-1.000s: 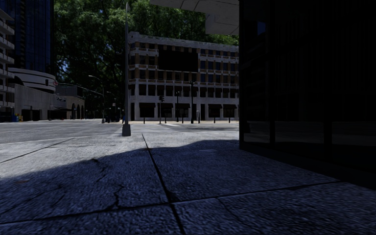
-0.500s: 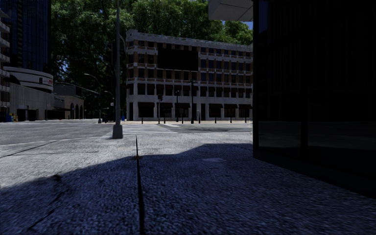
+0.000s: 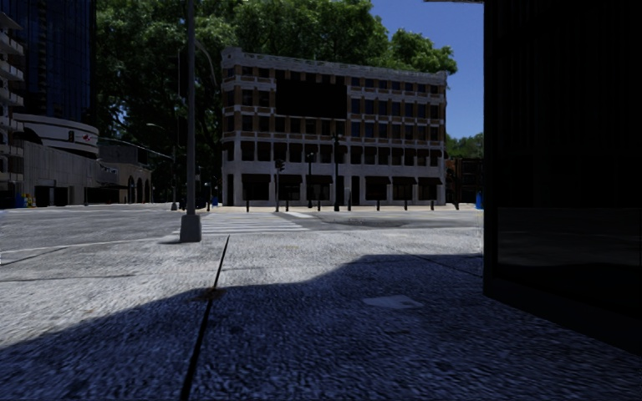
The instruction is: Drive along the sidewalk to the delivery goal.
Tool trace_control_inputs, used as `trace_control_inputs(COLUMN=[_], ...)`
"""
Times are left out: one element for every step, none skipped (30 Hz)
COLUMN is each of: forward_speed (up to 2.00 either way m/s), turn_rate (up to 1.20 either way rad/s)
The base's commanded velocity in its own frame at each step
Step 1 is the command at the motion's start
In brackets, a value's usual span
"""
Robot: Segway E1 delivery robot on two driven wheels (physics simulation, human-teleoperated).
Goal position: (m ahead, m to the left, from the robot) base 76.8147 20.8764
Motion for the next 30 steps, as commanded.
trace_control_inputs(forward_speed=[2.0,2.0,2.0,2.0,2.0,2.0,2.0,2.0,2.0,2.0,2.0,2.0,2.0,2.0,2.0,2.0,2.0,2.0,2.0,2.0,2.0,2.0,2.0,2.0,2.0,2.0,2.0,2.0,2.0,2.0], turn_rate=[0.54,0.58,0.59,0.59,0.58,0.49,0.42,0.4,0.4,0.39,0.29,0.21,0.15,0.06,0.06,0.0,0.0,0.0,0.0,0.0,0.0,0.0,0.0,0.0,0.0,0.0,0.0,0.0,0.0,0.0])
